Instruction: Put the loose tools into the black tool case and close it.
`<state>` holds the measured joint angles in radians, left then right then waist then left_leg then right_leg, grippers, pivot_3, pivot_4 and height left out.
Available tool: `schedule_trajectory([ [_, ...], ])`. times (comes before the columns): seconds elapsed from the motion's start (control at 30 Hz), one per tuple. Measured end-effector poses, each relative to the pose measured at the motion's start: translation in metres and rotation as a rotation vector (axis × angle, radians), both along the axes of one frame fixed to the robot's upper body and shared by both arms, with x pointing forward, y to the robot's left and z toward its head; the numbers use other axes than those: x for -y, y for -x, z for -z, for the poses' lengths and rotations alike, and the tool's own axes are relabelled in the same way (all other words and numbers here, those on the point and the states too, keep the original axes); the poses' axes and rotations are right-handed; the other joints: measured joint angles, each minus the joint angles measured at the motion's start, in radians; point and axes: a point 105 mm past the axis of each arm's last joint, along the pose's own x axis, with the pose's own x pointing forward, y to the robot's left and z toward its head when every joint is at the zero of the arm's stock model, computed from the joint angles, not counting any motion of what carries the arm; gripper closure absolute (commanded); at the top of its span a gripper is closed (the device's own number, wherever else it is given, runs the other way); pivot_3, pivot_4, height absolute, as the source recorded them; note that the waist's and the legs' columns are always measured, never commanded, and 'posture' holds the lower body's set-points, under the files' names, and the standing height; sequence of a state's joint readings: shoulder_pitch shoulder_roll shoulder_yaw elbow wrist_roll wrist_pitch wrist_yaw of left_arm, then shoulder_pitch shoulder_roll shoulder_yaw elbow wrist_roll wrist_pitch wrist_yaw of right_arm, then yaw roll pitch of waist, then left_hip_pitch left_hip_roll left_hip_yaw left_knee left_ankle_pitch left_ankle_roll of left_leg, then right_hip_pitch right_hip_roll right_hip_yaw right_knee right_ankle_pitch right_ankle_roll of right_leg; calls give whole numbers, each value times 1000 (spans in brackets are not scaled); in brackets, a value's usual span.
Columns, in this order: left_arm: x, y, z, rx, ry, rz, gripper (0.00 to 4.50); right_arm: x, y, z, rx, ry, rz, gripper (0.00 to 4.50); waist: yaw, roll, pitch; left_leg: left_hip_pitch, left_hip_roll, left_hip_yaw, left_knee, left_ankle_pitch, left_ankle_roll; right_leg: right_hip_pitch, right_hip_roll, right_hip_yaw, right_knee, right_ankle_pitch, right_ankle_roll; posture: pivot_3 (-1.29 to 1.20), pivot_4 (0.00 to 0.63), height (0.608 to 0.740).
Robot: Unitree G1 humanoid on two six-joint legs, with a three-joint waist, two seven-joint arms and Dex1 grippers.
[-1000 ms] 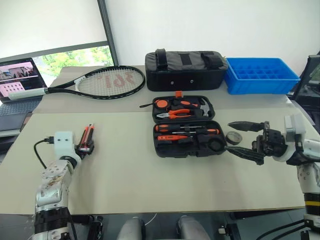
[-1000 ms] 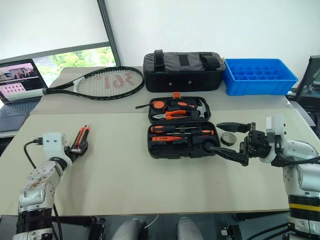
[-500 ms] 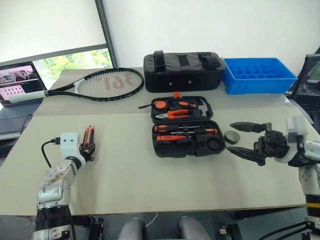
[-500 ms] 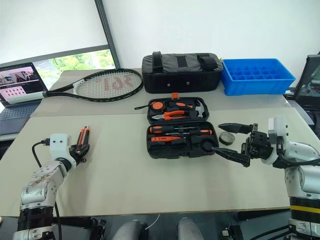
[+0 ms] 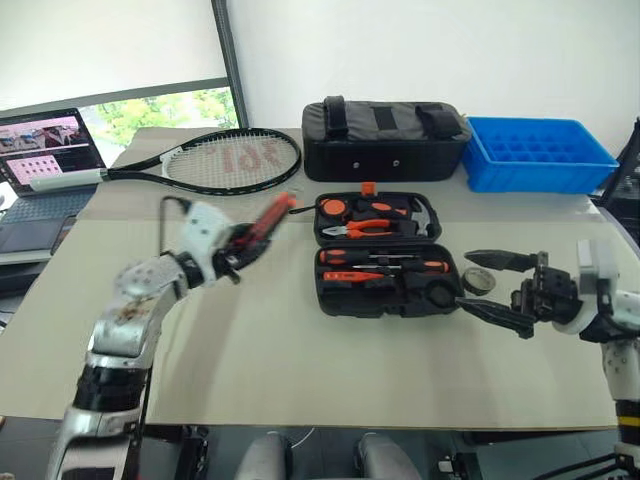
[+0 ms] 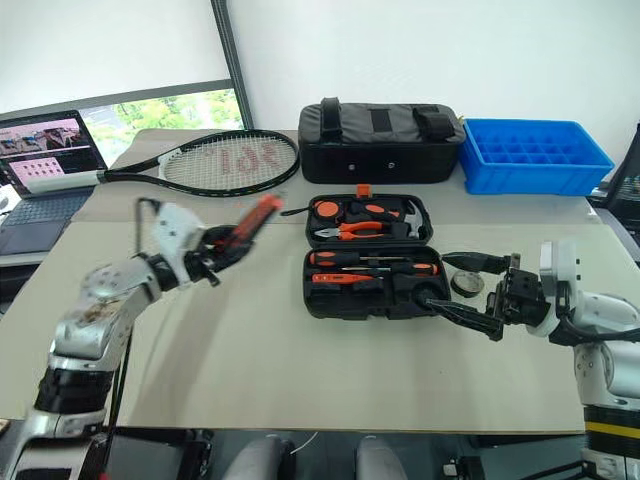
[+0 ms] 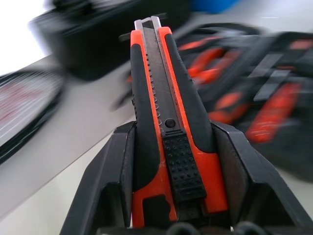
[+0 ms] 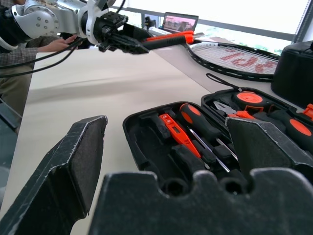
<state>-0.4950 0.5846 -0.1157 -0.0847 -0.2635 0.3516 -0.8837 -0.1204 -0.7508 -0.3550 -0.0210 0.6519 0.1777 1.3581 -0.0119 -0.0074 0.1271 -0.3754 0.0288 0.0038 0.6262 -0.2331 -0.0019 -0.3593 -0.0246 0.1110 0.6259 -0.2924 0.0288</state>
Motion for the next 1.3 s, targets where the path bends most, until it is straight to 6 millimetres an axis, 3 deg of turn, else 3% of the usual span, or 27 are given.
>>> schedule_trajectory([
  [0.23, 57, 4, 21, -15, -235, 378, 2720, 6, 16, -1, 17, 3, 64, 0, -8, -1, 1, -5, 0, 0, 2, 0, 0, 0, 2, 1, 1, -1, 1, 0, 150, 707],
  [0.37, 80, 5, 35, -44, -289, 472, 2720, 9, 24, 0, 15, 1, 97, 0, -9, -1, 2, -8, 0, 0, 3, 0, 0, -1, 3, 1, 1, -1, 2, 0, 150, 707],
  [0.6, 97, 3, 48, -63, -358, 479, 2720, 16, 37, 4, 9, 3, 172, 0, -6, -1, 3, -9, 0, -1, 4, 0, 0, -2, 3, 3, 2, -2, 4, 0, 150, 707],
  [0.87, 104, -4, 58, -96, -399, 430, 2720, 15, 40, 3, 9, -21, 181, 0, -6, -1, 3, -9, 0, 0, 6, 0, 0, -2, 3, 3, 3, -4, 7, 0, 150, 707],
  [1.27, 113, -6, 57, -130, -420, 446, 2720, 15, 40, 3, 26, -31, 182, 0, -3, -1, 3, -9, -1, -1, 6, 0, 0, -2, 3, 4, 4, -4, 7, 0, 150, 707],
  [1.3, 113, -6, 57, -131, -420, 446, 2220, 15, 40, 3, 26, -31, 182, 0, -3, 0, 3, -9, -1, -1, 7, 0, 0, -2, 3, 4, 4, -4, 7, 0, 150, 707],
])
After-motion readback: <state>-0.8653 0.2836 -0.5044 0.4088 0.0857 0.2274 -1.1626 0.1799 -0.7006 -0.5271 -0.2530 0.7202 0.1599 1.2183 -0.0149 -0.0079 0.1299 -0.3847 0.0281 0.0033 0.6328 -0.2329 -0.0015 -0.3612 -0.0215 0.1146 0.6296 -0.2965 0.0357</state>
